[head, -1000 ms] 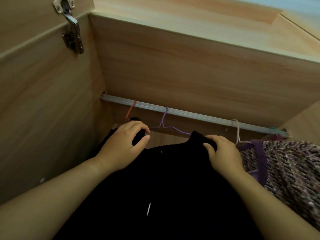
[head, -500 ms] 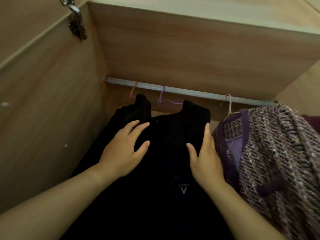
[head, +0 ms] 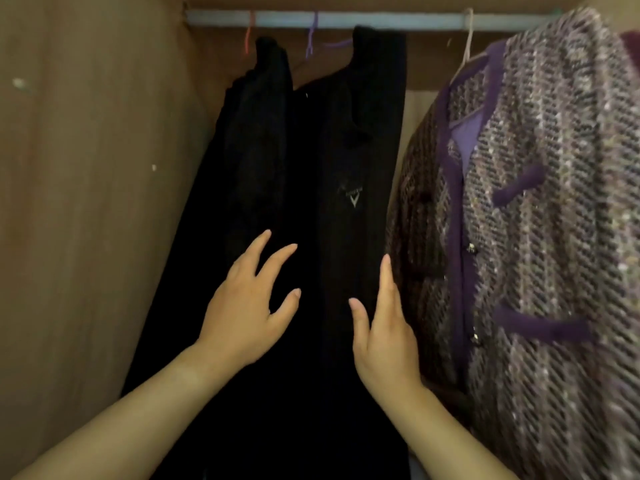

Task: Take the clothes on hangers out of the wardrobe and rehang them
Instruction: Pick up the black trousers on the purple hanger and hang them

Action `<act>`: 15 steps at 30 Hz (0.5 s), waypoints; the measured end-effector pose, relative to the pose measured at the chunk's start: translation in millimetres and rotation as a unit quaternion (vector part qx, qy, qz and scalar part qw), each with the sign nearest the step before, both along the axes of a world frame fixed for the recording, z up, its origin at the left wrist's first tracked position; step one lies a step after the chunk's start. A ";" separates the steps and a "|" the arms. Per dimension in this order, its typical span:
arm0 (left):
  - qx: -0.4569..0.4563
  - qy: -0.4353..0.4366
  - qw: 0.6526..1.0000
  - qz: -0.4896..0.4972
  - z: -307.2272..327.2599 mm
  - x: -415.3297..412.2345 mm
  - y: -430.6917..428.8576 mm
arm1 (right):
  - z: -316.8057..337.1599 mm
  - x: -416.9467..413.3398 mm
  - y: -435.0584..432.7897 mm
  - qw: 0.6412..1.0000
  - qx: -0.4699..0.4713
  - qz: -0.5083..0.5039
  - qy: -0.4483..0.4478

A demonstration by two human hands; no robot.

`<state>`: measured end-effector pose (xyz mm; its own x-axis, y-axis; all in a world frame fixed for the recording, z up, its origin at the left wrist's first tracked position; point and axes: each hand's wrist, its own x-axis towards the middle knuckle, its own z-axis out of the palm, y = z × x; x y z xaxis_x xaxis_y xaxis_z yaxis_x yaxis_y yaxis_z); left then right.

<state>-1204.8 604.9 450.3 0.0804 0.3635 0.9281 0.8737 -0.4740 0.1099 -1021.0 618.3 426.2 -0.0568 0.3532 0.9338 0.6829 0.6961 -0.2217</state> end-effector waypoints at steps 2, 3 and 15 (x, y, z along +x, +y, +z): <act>-0.036 0.001 0.999 -0.006 -29.9 -3.6 -6.6 | -32.6 0.9 -6.8 0.999 -0.034 -0.021 -0.010; -0.053 0.012 0.999 -0.002 -47.3 -6.2 -10.1 | -50.5 1.7 -11.0 0.998 -0.058 -0.035 -0.014; -0.306 0.116 0.944 0.036 -261.3 -5.7 -125.8 | -230.8 27.1 -161.8 0.943 -0.276 -0.173 -0.074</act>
